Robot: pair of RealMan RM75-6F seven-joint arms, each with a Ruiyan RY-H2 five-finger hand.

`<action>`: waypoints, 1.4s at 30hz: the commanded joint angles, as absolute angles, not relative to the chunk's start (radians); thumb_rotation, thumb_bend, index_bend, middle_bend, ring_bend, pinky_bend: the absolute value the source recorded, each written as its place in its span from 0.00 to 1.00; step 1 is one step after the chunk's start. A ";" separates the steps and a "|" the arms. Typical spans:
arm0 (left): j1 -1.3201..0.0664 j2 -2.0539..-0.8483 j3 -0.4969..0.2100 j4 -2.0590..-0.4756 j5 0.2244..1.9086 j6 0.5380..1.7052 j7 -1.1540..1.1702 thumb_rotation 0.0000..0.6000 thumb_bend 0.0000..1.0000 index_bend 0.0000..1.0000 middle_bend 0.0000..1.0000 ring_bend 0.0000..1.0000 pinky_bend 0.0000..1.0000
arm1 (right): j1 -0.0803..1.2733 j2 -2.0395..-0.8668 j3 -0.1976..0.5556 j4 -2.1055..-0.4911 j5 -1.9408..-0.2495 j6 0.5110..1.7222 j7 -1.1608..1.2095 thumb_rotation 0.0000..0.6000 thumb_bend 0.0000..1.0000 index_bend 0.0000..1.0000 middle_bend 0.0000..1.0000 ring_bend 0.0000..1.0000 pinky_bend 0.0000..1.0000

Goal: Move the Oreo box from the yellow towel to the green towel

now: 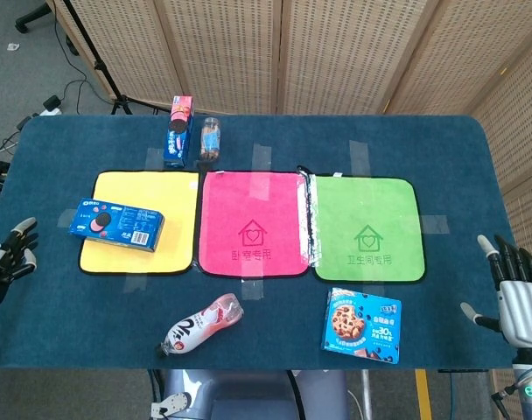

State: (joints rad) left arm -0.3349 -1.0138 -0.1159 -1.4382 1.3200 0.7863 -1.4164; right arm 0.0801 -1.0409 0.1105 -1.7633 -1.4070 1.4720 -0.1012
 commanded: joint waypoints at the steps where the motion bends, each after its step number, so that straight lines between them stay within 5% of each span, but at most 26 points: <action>1: -0.402 -1.054 -0.159 -1.387 1.168 0.685 -1.363 1.00 0.81 0.00 0.00 0.00 0.00 | 0.082 -1.040 0.112 -1.762 -1.402 1.468 -0.099 1.00 0.00 0.00 0.00 0.00 0.00; 23: -0.495 -1.237 -0.329 -1.234 0.894 0.444 -1.317 1.00 0.89 0.00 0.00 0.00 0.00 | 0.093 -1.041 0.121 -1.753 -1.365 1.439 -0.093 1.00 0.00 0.00 0.00 0.00 0.00; 42: -0.491 -1.303 -0.363 -1.448 0.819 0.555 -1.107 1.00 0.87 0.00 0.00 0.00 0.00 | 0.097 -1.026 0.119 -1.755 -1.359 1.420 -0.063 1.00 0.00 0.00 0.00 0.00 0.00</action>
State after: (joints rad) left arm -0.4825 -1.2867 -0.3640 -1.4224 0.8409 0.5349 -1.1371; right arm 0.0968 -1.0271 0.1195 -1.7547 -1.3586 1.4203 -0.0640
